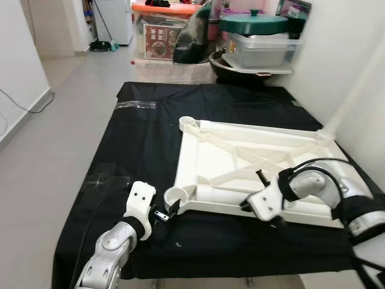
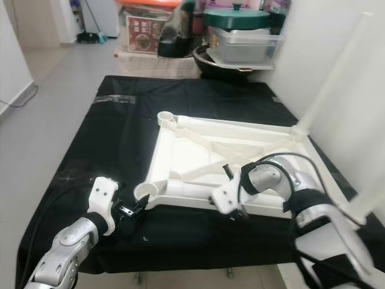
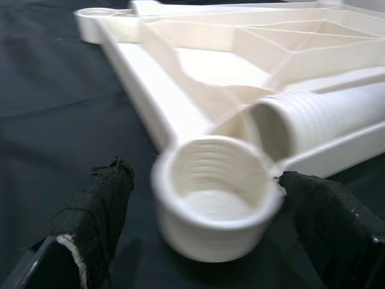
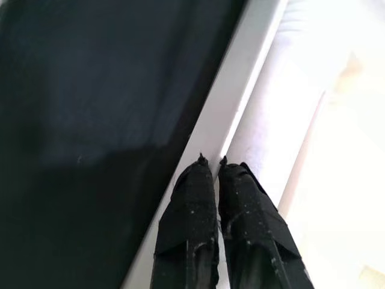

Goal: Building children table

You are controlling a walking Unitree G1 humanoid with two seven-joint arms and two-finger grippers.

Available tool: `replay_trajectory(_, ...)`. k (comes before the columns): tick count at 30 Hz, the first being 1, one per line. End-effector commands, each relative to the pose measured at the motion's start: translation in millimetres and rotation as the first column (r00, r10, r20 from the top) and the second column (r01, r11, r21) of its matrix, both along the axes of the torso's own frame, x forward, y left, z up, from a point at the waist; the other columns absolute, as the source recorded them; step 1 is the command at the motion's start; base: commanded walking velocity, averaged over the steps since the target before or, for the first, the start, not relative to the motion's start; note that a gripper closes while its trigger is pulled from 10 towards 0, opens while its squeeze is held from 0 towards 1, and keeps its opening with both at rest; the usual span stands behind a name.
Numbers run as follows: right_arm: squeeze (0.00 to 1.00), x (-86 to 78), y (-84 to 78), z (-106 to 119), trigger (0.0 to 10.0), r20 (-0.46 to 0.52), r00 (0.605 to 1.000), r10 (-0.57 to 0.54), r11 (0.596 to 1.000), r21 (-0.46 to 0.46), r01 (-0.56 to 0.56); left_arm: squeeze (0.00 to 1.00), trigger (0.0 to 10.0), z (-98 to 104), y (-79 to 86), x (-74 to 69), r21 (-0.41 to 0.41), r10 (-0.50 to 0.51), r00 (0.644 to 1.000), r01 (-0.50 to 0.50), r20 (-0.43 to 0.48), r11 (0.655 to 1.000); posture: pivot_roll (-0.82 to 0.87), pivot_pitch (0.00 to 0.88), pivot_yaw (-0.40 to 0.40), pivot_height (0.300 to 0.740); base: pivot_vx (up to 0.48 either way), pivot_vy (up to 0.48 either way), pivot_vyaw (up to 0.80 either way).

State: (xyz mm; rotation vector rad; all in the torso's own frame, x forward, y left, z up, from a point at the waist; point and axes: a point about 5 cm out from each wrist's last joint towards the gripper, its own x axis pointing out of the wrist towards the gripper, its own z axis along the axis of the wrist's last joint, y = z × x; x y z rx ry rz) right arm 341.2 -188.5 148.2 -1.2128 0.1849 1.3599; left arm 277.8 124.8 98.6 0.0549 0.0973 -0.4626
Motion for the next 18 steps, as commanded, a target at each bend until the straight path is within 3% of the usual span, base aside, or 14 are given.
replay_trajectory(1, 0.0, 9.1, 8.6, 14, 10.0, -0.007, 0.997, -0.076, 0.984, 0.16, 0.076, 0.0, 10.0, -4, -2.4, -1.1, 0.006, -0.011, 1.0, 0.011, -0.015, 1.0, 0.03, 0.0, -0.064, 0.74, 0.0, 0.0, 0.0)
replay_trajectory(2, 1.0, 15.6, 10.4, 25, 10.0, -0.056, 0.989, -0.136, 0.955, 0.259, 0.146, 0.0, 10.0, -5, -1.7, -1.5, 0.007, -0.01, 1.0, 0.01, -0.015, 1.0, 0.03, 0.0, -0.063, 0.74, 0.0, 0.0, 0.0)
replay_trajectory(3, 1.0, 15.6, 10.4, 25, 10.0, -0.056, 0.989, -0.136, 0.955, 0.259, 0.146, 0.0, 10.0, -5, -1.7, -1.5, 0.007, -0.01, 1.0, 0.01, -0.015, 1.0, 0.03, 0.0, -0.063, 0.74, 0.0, 0.0, 0.0)
replay_trajectory(5, 1.0, 22.5, 12.1, 43, 10.0, -0.13, 0.977, -0.172, 0.9, 0.381, 0.209, 0.0, 10.0, -6, -1.4, -2.2, 0.007, -0.009, 1.0, 0.009, -0.016, 1.0, 0.03, 0.0, -0.064, 0.74, 0.0, 0.0, 0.0)
replay_trajectory(10, 1.0, 24.8, 14.0, 57, 10.0, -0.155, 0.974, -0.166, 0.867, 0.448, 0.219, 0.0, 10.0, -6, -2.5, -2.0, 0.004, -0.01, 1.0, 0.01, -0.016, 1.0, 0.03, 0.0, -0.065, 0.74, 0.0, 0.0, 0.0)
replay_trajectory(11, 1.0, 28.9, 17.2, 62, 10.0, -0.163, 0.967, -0.194, 0.833, 0.493, 0.25, 0.0, 10.0, -5, -2.5, -2.2, 0.004, -0.009, 1.0, 0.009, -0.015, 1.0, 0.03, 0.0, -0.064, 0.74, 0.0, 0.0, 0.0)
replay_trajectory(12, 1.0, 28.9, 17.2, 62, 10.0, -0.163, 0.967, -0.194, 0.833, 0.493, 0.25, 0.0, 10.0, -5, -2.5, -2.2, 0.004, -0.009, 1.0, 0.009, -0.015, 1.0, 0.03, 0.0, -0.064, 0.74, 0.0, 0.0, 0.0)
replay_trajectory(13, 1.0, 31.9, 19.4, 65, 10.0, -0.17, 0.962, -0.215, 0.808, 0.523, 0.273, 0.0, 10.0, -5, -2.4, -2.3, 0.003, -0.009, 1.0, 0.009, -0.014, 1.0, 0.03, 0.0, -0.064, 0.74, 0.0, 0.0, 0.0)
replay_trajectory(15, 1.0, 31.9, 19.4, 65, 10.0, -0.17, 0.962, -0.215, 0.808, 0.523, 0.273, 0.0, 10.0, -5, -2.4, -2.3, 0.003, -0.009, 1.0, 0.009, -0.014, 1.0, 0.03, 0.0, -0.064, 0.74, 0.0, 0.0, 0.0)
replay_trajectory(16, 1.0, 35.7, 22.2, 67, 10.0, -0.178, 0.952, -0.25, 0.776, 0.55, 0.307, 0.0, 10.0, -5, -1.6, -2.5, 0.003, -0.005, 1.0, 0.005, -0.014, 1.0, 0.03, 0.0, -0.062, 0.74, 0.0, 0.0, 0.0)
replay_trajectory(17, 1.0, 46.3, 30.3, 62, 10.0, -0.203, 0.903, -0.379, 0.678, 0.603, 0.42, 0.0, 10.0, -6, 5.1, -3.1, 0.008, 0.025, 1.0, -0.025, -0.013, 1.0, 0.04, 0.0, -0.066, 0.74, 0.0, 0.0, 0.0)
replay_trajectory(18, 1.0, 46.3, 30.3, 62, 10.0, -0.203, 0.903, -0.379, 0.678, 0.603, 0.42, 0.0, 10.0, -6, 5.1, -3.1, 0.008, 0.025, 1.0, -0.025, -0.013, 1.0, 0.04, 0.0, -0.066, 0.74, 0.0, 0.0, 0.0)
